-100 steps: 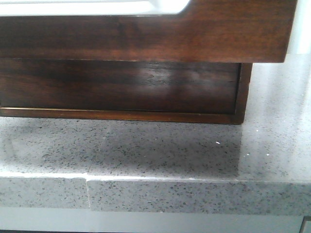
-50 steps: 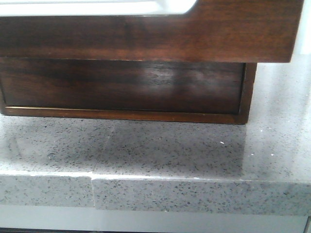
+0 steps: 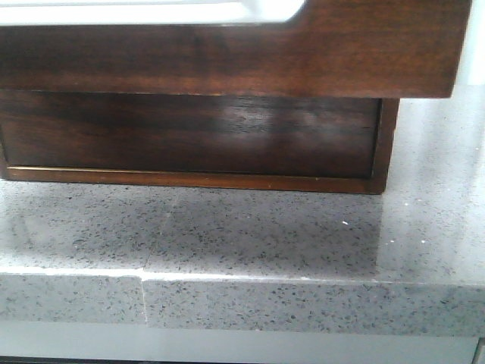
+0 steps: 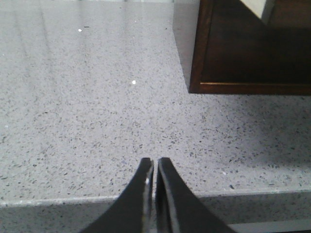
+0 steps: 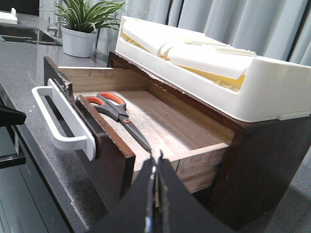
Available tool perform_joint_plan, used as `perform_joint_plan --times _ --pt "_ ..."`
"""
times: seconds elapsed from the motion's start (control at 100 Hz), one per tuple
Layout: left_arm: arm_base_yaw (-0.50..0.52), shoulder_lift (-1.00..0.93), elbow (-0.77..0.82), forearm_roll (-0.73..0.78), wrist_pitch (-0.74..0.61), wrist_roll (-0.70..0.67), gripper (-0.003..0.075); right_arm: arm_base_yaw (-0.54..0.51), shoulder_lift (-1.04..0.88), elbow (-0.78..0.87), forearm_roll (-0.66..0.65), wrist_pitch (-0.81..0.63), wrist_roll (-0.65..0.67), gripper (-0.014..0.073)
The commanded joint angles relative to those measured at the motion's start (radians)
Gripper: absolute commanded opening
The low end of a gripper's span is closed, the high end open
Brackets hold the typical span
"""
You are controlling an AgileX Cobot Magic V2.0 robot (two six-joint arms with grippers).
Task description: Put scissors in drawer with both arms
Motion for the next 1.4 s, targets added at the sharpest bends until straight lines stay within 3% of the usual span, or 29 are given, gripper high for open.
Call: perform_joint_plan --times 0.0,0.65,0.83,1.02,1.14,1.25,1.39 --pt "-0.003 -0.034 0.021 -0.006 -0.046 -0.016 -0.002 -0.006 0.009 -0.023 -0.007 -0.076 -0.001 -0.0045" --pt "-0.003 -0.034 0.021 -0.006 -0.049 -0.016 -0.002 -0.006 0.009 -0.023 -0.007 -0.076 -0.001 -0.0045" --pt "-0.003 -0.034 0.021 -0.006 -0.049 -0.016 -0.002 -0.035 0.007 0.049 -0.051 -0.109 0.002 -0.0045" --pt "-0.003 -0.034 0.021 -0.006 -0.049 -0.016 -0.002 -0.258 0.007 0.311 -0.182 -0.413 0.212 -0.0045" --pt "-0.003 -0.034 0.021 -0.006 -0.049 -0.016 -0.002 -0.437 -0.015 0.472 -0.192 -0.578 0.246 -0.0045" --pt "-0.003 -0.034 0.021 -0.006 -0.049 -0.016 -0.002 -0.57 -0.089 0.572 -0.23 -0.575 0.246 -0.0045" --pt "-0.003 -0.034 0.021 -0.006 -0.05 -0.016 -0.002 -0.633 -0.189 0.567 -0.254 -0.357 0.246 -0.0045"
